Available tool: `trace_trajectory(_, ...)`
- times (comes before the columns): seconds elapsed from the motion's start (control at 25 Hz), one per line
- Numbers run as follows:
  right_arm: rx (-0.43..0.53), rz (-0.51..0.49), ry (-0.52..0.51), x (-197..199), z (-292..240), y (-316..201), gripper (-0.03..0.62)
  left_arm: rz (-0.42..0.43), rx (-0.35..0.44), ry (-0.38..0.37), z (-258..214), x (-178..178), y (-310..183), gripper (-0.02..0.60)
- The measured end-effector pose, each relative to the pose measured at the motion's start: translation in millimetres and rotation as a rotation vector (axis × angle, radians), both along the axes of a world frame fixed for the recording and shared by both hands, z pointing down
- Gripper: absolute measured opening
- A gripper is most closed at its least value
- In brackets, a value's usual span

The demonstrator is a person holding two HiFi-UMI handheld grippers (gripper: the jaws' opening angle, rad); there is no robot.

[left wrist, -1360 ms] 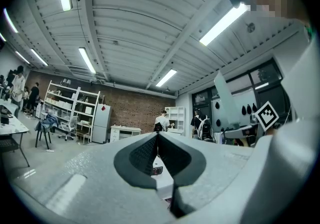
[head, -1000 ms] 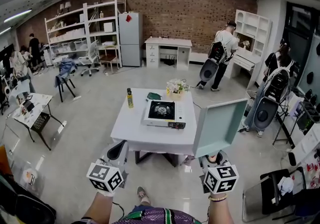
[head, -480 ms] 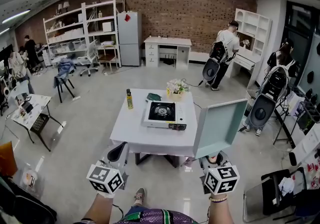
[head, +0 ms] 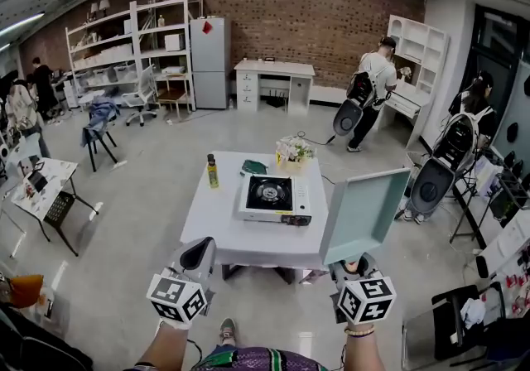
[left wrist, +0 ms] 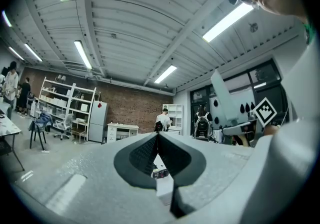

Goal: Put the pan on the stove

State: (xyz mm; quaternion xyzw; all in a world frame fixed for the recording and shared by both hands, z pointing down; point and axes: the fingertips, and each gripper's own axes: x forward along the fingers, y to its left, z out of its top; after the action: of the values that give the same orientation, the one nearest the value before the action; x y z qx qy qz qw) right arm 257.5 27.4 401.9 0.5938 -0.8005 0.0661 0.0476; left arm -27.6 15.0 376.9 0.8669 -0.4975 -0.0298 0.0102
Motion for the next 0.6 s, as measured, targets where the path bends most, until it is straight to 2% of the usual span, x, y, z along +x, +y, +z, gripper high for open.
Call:
trace_trajectory(0.28, 0.005, 0.016, 0.004, -19, -11, -50, 0.144, -0.012, 0.007, 0.004, -5, -23, -50, 0.018)
trace_trajectory(0.6, 0.001, 0.029, 0.012, -45, -12, -113, 0.144, -0.015, -0.021, 0.038, 6, -58, -109, 0.018)
